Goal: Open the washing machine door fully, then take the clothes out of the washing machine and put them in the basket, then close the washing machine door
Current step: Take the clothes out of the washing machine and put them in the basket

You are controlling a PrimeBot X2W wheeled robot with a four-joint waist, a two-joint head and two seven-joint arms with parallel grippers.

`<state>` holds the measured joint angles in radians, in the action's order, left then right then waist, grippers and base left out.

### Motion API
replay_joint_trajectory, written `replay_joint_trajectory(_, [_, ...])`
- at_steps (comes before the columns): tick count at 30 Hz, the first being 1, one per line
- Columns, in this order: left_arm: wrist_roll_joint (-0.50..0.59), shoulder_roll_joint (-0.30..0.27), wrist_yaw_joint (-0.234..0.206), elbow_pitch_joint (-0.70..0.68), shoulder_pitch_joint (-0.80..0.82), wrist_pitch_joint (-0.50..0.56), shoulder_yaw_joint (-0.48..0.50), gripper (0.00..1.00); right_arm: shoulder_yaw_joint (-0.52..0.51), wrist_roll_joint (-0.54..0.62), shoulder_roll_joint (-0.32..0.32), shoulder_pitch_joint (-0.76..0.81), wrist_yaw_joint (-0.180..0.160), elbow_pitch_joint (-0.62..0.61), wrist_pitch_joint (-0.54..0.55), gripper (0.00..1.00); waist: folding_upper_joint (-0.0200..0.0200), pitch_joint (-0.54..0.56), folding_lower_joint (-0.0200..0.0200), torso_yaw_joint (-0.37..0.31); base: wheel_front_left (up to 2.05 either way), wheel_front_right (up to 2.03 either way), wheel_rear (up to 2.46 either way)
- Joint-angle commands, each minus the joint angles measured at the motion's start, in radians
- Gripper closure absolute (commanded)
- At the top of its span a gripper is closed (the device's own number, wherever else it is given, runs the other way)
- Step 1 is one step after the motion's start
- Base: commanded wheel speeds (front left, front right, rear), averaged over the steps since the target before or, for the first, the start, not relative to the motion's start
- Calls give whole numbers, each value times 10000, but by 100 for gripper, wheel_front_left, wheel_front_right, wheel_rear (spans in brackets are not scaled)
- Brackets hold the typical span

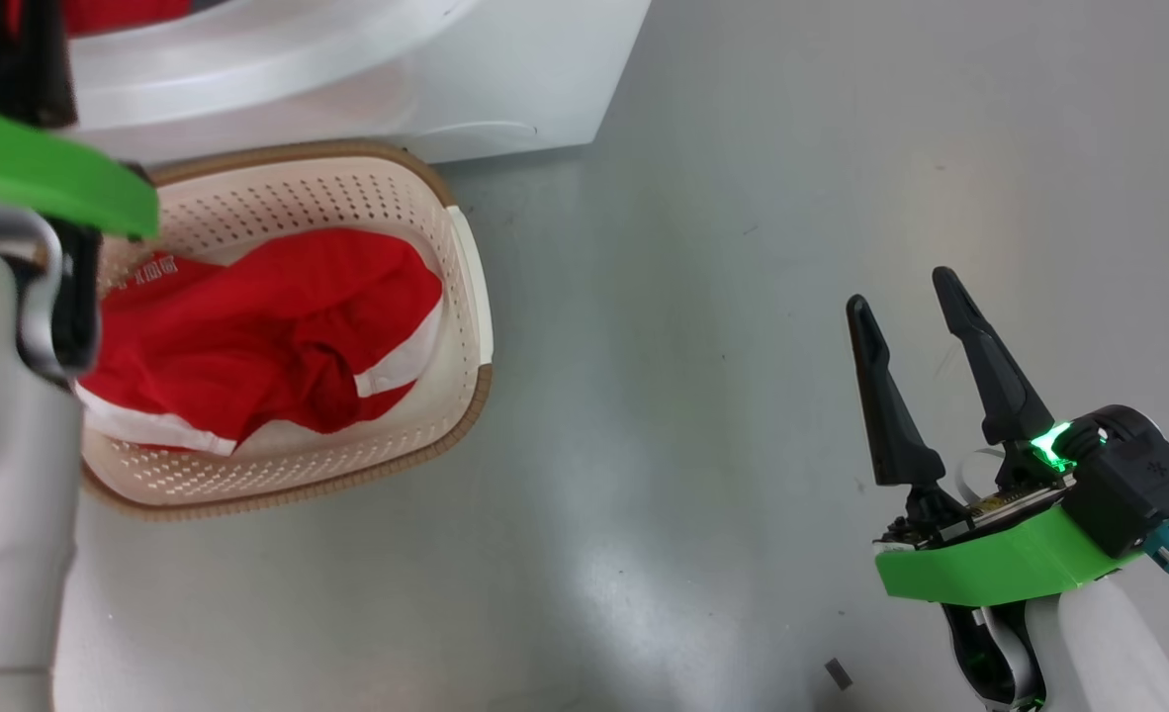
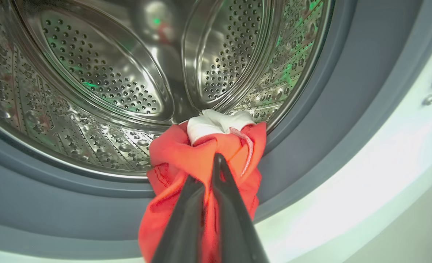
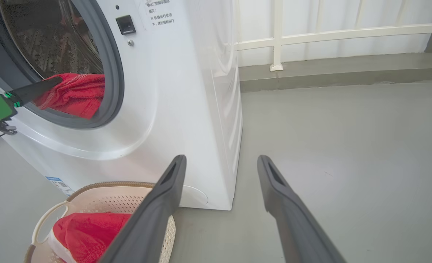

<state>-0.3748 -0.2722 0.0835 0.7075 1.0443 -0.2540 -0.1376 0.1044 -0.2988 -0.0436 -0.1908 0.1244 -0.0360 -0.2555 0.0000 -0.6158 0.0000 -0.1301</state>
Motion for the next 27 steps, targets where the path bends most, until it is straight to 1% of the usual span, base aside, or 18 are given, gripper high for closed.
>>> replay_joint_trajectory(1, [120,-395,-162,-704,-562,-76,351,100,129,58,-66,155,63,-223,-63,0,0,147,0,51,0,0,0])
replay_joint_trajectory(6, [342,-318,-294,-1799,-1605,-76,537,100,126,65,-66,195,63,-212,-63,0,0,415,0,100,0,0,0])
replay_joint_trajectory(18, [798,104,-456,-4130,-3876,-77,1042,100,49,83,-66,390,63,-125,-63,0,0,1278,0,272,0,0,0])
replay_joint_trajectory(27, [1140,533,-475,-5133,-5321,-77,1258,100,-51,144,-66,698,63,-65,-63,0,0,2188,0,488,0,0,0])
